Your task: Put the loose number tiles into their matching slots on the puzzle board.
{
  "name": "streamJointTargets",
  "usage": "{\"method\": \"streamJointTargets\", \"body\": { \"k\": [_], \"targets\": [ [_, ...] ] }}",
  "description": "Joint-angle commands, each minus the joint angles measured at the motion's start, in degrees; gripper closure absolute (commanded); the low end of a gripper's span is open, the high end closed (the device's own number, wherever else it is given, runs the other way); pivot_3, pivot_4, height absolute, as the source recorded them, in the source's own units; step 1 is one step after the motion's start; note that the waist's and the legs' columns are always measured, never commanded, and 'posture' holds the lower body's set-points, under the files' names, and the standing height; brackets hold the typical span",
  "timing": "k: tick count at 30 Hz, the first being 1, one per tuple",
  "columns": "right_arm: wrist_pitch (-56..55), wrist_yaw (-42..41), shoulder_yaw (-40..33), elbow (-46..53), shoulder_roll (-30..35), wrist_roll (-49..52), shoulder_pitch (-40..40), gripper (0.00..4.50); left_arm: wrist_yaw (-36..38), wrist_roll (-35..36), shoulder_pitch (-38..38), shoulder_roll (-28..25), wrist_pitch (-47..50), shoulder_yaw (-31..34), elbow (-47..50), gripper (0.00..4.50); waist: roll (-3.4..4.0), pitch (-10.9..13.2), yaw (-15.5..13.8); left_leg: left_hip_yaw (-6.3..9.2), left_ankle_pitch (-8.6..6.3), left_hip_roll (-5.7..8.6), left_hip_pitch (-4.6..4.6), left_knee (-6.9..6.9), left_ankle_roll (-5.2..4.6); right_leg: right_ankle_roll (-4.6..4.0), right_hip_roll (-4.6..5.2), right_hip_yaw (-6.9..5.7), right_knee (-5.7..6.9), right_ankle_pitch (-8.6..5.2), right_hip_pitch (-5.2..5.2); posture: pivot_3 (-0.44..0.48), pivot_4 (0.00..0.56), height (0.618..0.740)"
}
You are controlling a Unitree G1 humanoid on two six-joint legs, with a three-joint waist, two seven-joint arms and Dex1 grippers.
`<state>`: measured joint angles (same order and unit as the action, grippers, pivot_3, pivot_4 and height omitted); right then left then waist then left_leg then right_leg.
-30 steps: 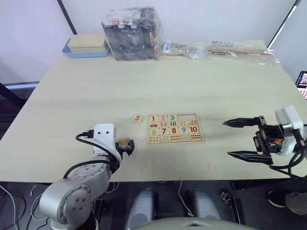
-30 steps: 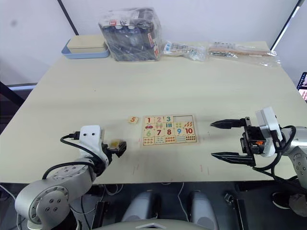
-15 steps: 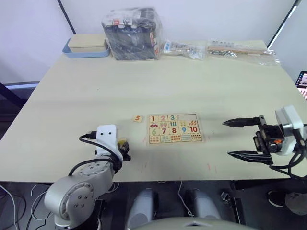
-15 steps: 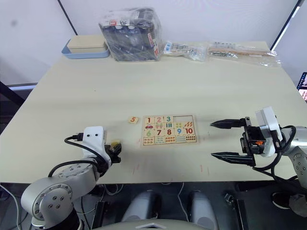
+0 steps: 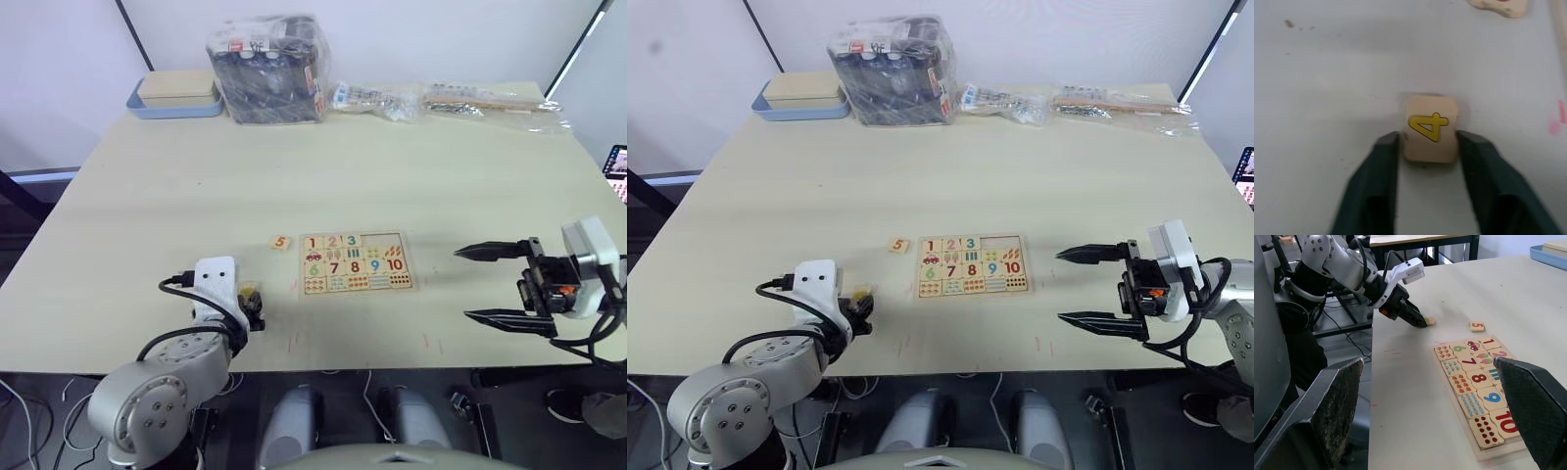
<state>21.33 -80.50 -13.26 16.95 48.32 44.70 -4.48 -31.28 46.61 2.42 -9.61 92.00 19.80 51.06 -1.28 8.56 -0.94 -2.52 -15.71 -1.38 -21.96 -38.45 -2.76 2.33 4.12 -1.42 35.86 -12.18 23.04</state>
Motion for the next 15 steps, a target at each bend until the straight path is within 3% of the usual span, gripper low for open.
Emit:
{"method": "streamJointTargets", "body": {
  "k": [1,6,9,15],
  "targets": [
    [-0.6,-0.1,-1.5,1.2,-0.1,1.0,0.1,0.0,-1.0,1.2,-0.5,-0.6,0.5,0.5,-0.9,3.57,0.0,0.0,0.0,0.0,0.0,0.0,0.0,0.0,0.0,0.0,0.01,0.0,0.0,0.0,0.0,0.0,0.15,0.74],
    [-1.1,0.3,-1.1,1.4,-0.8,0.7,0.2,0.0,-0.5,2.2,0.6,-2.1,0.5,1.3,-1.0,3.57,0.01,0.0,0.0,0.01,0.0,0.0,0.0,0.01,0.0,0.0,0.0,-0.02,0.0,0.0,0.01,0.0,0.15,0.74],
    [-1.5,0.4,-0.9,1.3,-1.3,0.4,0.2,0.0,2.5,3.0,1.9,-6.1,0.5,1.9,-0.2,3.57,-0.02,0.0,0.0,0.02,0.0,0.0,-0.02,0.01,0.0,0.0,0.0,-0.03,0.0,0.0,0.02,0.0,0.15,0.74],
    [-3.1,1.4,-0.4,1.1,-3.4,-0.7,0.3,0.0,17.1,6.5,6.5,-22.0,0.5,4.8,0.0,3.57,-0.01,0.1,0.0,0.02,0.0,-0.02,-0.08,0.02,0.01,-0.01,0.0,-0.07,-0.01,0.0,0.1,0.0,0.15,0.74]
  ]
}}
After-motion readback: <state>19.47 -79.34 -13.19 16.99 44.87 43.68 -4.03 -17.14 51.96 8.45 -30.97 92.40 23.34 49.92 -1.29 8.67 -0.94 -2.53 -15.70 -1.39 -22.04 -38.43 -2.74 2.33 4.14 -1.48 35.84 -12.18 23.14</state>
